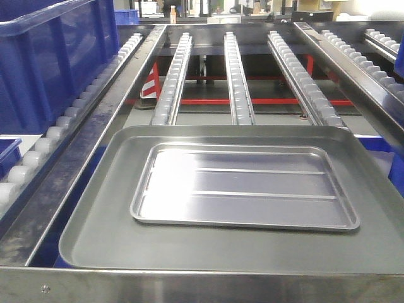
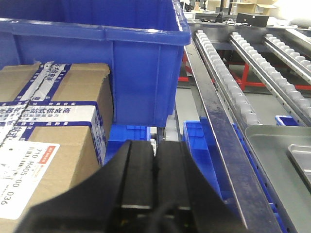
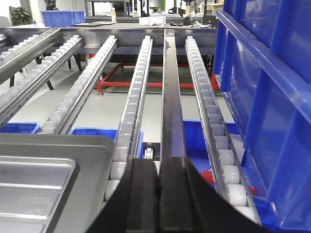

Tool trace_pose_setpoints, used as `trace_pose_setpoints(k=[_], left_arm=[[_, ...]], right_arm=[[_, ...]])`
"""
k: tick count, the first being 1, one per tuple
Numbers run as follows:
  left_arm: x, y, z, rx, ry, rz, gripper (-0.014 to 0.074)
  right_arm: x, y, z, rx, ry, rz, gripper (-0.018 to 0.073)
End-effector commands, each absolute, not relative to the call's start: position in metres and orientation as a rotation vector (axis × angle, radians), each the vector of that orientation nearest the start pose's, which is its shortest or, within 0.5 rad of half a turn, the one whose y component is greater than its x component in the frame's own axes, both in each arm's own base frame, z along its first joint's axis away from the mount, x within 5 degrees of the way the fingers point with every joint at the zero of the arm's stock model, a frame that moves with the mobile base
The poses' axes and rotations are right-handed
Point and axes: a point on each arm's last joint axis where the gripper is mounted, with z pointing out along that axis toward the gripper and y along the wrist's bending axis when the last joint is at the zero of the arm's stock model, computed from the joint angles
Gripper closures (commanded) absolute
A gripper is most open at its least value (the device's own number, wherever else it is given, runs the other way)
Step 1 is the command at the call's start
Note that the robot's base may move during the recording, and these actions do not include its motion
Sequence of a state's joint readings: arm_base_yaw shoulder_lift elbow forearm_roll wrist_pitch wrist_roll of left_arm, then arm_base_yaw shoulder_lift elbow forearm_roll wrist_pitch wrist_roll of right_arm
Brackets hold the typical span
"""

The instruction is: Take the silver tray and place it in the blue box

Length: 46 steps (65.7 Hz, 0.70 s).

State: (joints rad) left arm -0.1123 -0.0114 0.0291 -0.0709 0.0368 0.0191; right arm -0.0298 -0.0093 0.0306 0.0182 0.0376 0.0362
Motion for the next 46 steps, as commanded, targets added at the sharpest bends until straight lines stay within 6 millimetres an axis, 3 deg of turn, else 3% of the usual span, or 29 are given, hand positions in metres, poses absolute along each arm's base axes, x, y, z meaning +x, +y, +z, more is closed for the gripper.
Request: trace_pose_setpoints(k=[1, 9, 15, 26, 29, 37, 46], left_arm=[[0.054, -0.006, 0.211, 0.038, 1.427, -0.144, 0.0701], [0.053, -0.005, 0.217, 0.03, 1.361, -0.145, 0.0701], [0.048, -0.003, 0.236, 0.002, 1.208, -0.158, 0.0701], [0.035, -0.004, 0.289, 0.031, 1.189, -0.15, 0.0701], [0.027, -0.003, 0.316, 0.034, 1.17, -0.154, 0.0701], [0.018, -0.004, 0.361, 0.052, 1.262, -0.161, 0.0699], [0.037, -0.008, 0.386, 0.07, 1.468, -0.17, 0.0657]], right_arm=[[0.055, -0.002, 0.209, 0.057, 1.428, 0.008, 0.0509], [0.054, -0.002, 0.211, 0.057, 1.407, 0.007, 0.0509], [0.051, -0.002, 0.225, 0.054, 1.325, 0.007, 0.0509], [0.032, -0.001, 0.292, 0.048, 1.182, 0.008, 0.0509], [0.026, -0.001, 0.317, 0.047, 1.192, 0.009, 0.0509], [0.025, -0.001, 0.357, 0.047, 1.26, 0.011, 0.0508], [0.038, -0.001, 0.386, 0.049, 1.328, 0.012, 0.0471]])
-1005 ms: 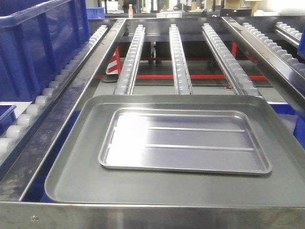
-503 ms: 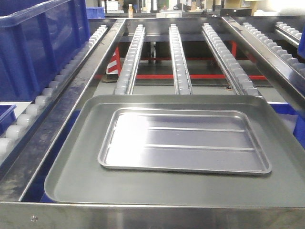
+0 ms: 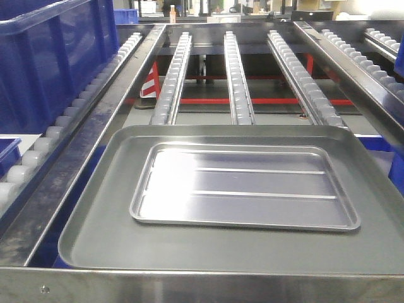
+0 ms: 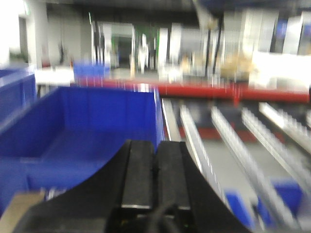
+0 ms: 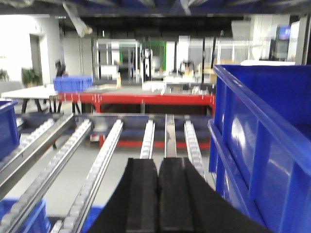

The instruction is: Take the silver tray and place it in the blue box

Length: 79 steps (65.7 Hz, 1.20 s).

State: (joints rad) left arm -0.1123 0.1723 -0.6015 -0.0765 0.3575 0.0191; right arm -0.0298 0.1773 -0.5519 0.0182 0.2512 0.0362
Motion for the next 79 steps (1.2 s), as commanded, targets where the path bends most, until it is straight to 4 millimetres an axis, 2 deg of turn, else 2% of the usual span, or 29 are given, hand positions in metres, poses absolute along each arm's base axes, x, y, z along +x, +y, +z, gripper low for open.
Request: trace_pose_setpoints(k=[1, 7, 14, 18, 25, 29, 37, 46, 51, 57, 68, 79], left_arm=[[0.04, -0.008, 0.388, 0.07, 1.483, -0.174, 0.0644], [0.059, -0.013, 0.391, 0.059, 1.574, -0.223, 0.0522], [0.078, -0.023, 0.386, 0.118, 1.666, -0.302, 0.0313], [0.085, -0.032, 0.383, 0.197, 1.692, -0.362, 0.0265], [0.097, -0.053, 0.378, 0.392, 1.727, -0.454, 0.0262], [0.103, -0.064, 0.377, 0.439, 1.754, -0.532, 0.0262], [0.12, -0.105, 0.368, 0.571, 1.832, -0.713, 0.0264], [0.13, -0.149, 0.359, 0.644, 1.81, -0.825, 0.0321], [0.135, -0.168, 0.352, 0.646, 1.823, -0.857, 0.0337], [0.145, -0.185, 0.346, 0.682, 1.878, -0.86, 0.0337], [0.164, -0.212, 0.346, 0.894, 1.946, -0.744, 0.0335], [0.188, -0.233, 0.346, 0.896, 2.06, -0.657, 0.0335]], right_arm=[[0.04, -0.001, 0.387, 0.049, 1.335, 0.012, 0.0459], [0.052, -0.001, 0.393, 0.05, 1.387, 0.018, 0.0344], [0.069, 0.001, 0.39, 0.038, 1.483, 0.054, 0.0182], [0.078, 0.004, 0.385, 0.021, 1.549, 0.099, 0.0126], [0.098, 0.014, 0.372, -0.03, 1.699, 0.193, 0.0102], [0.109, 0.022, 0.365, -0.066, 1.77, 0.246, 0.0102], [0.132, 0.043, 0.351, -0.175, 1.884, 0.328, 0.0102], [0.151, 0.064, 0.338, -0.256, 1.949, 0.384, 0.0102], [0.161, 0.071, 0.331, -0.271, 1.973, 0.392, 0.0102], [0.171, 0.074, 0.326, -0.268, 1.988, 0.39, 0.0102], [0.181, 0.079, 0.311, -0.28, 2.085, 0.373, 0.0102], [0.192, 0.084, 0.295, -0.275, 2.201, 0.366, 0.0102]])
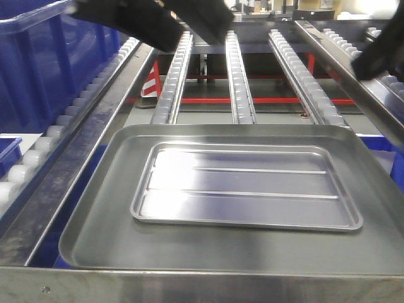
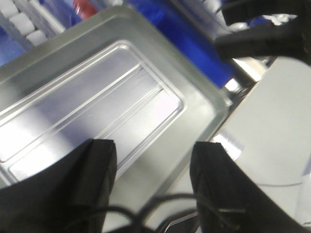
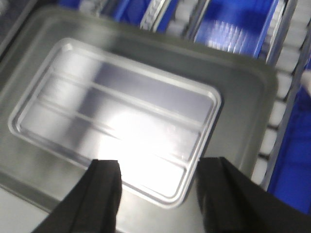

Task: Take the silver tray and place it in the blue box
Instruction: 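Lower both grippers toward opposite short edges of the silver tray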

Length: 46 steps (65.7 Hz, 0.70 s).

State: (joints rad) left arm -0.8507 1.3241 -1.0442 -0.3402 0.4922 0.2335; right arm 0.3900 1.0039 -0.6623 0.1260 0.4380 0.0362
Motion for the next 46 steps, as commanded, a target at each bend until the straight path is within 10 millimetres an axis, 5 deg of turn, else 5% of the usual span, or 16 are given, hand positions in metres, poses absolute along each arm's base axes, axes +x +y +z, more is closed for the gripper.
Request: trace_pose_setpoints(k=[1, 7, 18, 31, 46], left_arm=[[0.191, -0.234, 0.345, 0.891, 2.071, -0.636, 0.0335], [0.208, -0.239, 0.338, 0.843, 2.194, -0.491, 0.0335], [0.239, -0.24, 0.319, 0.441, 2.477, -0.194, 0.0335], [0.254, -0.252, 0.299, 0.346, 2.546, -0.192, 0.0335], [0.278, -0.24, 0.279, 0.185, 2.645, -0.225, 0.0335]], right_arm=[[0.193, 0.084, 0.295, -0.266, 2.209, 0.369, 0.0102], [0.205, 0.083, 0.292, -0.208, 2.27, 0.366, 0.0102], [0.233, 0.079, 0.294, -0.103, 2.394, 0.341, 0.0102], [0.261, 0.087, 0.287, -0.049, 2.494, 0.341, 0.0102], [0.283, 0.094, 0.264, -0.041, 2.571, 0.321, 0.0102]])
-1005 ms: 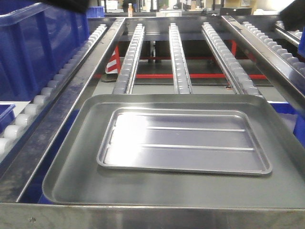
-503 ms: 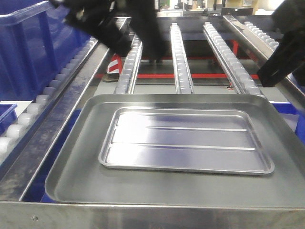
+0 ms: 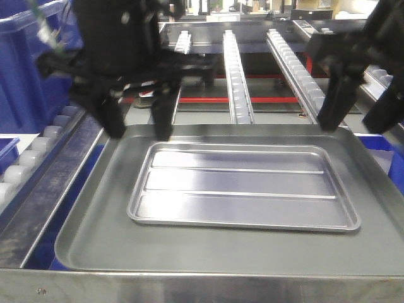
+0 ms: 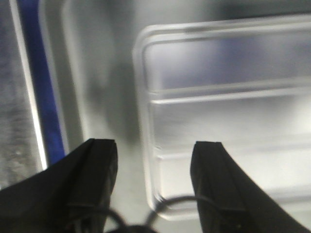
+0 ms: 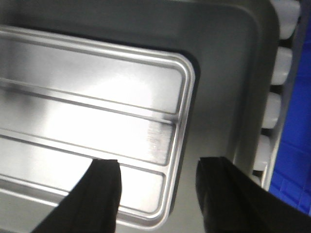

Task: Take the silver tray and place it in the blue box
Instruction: 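Lower both grippers toward opposite short edges of the silver tray, then close both grippers on the tray edges and lift it up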

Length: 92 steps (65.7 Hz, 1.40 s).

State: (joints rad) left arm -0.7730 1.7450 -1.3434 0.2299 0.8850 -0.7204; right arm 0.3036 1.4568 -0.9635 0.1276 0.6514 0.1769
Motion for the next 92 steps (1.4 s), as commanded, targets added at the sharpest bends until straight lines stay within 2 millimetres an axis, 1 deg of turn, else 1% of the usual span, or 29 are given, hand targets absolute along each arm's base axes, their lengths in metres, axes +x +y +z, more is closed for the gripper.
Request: trace_pose_setpoints(k=[1, 15, 23, 35, 45, 59, 63, 68, 73, 78, 80, 84, 85, 89, 92], left_arm=[[0.279, -0.24, 0.279, 0.186, 2.642, -0.227, 0.0335], [0.283, -0.242, 0.276, 0.199, 2.625, -0.251, 0.0335], [0.285, -0.247, 0.266, 0.189, 2.653, -0.267, 0.0335], [0.288, -0.252, 0.246, 0.228, 2.712, -0.24, 0.0335], [0.29, -0.255, 0.237, 0.232, 2.729, -0.224, 0.0335], [0.293, -0.257, 0.226, 0.231, 2.753, -0.212, 0.0335], [0.293, -0.257, 0.225, 0.231, 2.754, -0.211, 0.0335], [0.293, -0.257, 0.225, 0.229, 2.754, -0.21, 0.0339], [0.295, -0.255, 0.225, 0.216, 2.754, -0.21, 0.0372], [0.297, -0.252, 0.225, 0.206, 2.754, -0.208, 0.0443], [0.298, -0.252, 0.225, 0.204, 2.754, -0.208, 0.0478], [0.3, -0.249, 0.225, 0.191, 2.755, -0.205, 0.0598], [0.3, -0.249, 0.225, 0.19, 2.755, -0.205, 0.0621], [0.301, -0.248, 0.225, 0.185, 2.754, -0.202, 0.0711], [0.302, -0.247, 0.225, 0.181, 2.755, -0.203, 0.0693]], right_arm=[[0.284, 0.094, 0.263, -0.041, 2.573, 0.321, 0.0102], [0.294, 0.096, 0.244, -0.049, 2.621, 0.291, 0.0102], [0.297, 0.097, 0.236, -0.048, 2.642, 0.284, 0.0102], [0.301, 0.098, 0.227, -0.046, 2.658, 0.277, 0.0102], [0.304, 0.099, 0.223, -0.044, 2.662, 0.275, 0.0102], [0.307, 0.1, 0.212, -0.045, 2.697, 0.264, 0.0104], [0.307, 0.1, 0.21, -0.046, 2.702, 0.262, 0.0119], [0.307, 0.1, 0.21, -0.049, 2.701, 0.261, 0.0171], [0.307, 0.1, 0.21, -0.048, 2.698, 0.262, 0.0248], [0.307, 0.1, 0.21, -0.048, 2.698, 0.262, 0.0342], [0.307, 0.1, 0.21, -0.048, 2.698, 0.262, 0.0379], [0.307, 0.1, 0.21, -0.048, 2.699, 0.262, 0.0505], [0.307, 0.1, 0.21, -0.048, 2.699, 0.262, 0.0518], [0.307, 0.1, 0.21, -0.049, 2.698, 0.261, 0.0496], [0.308, 0.1, 0.21, -0.049, 2.696, 0.261, 0.0499]])
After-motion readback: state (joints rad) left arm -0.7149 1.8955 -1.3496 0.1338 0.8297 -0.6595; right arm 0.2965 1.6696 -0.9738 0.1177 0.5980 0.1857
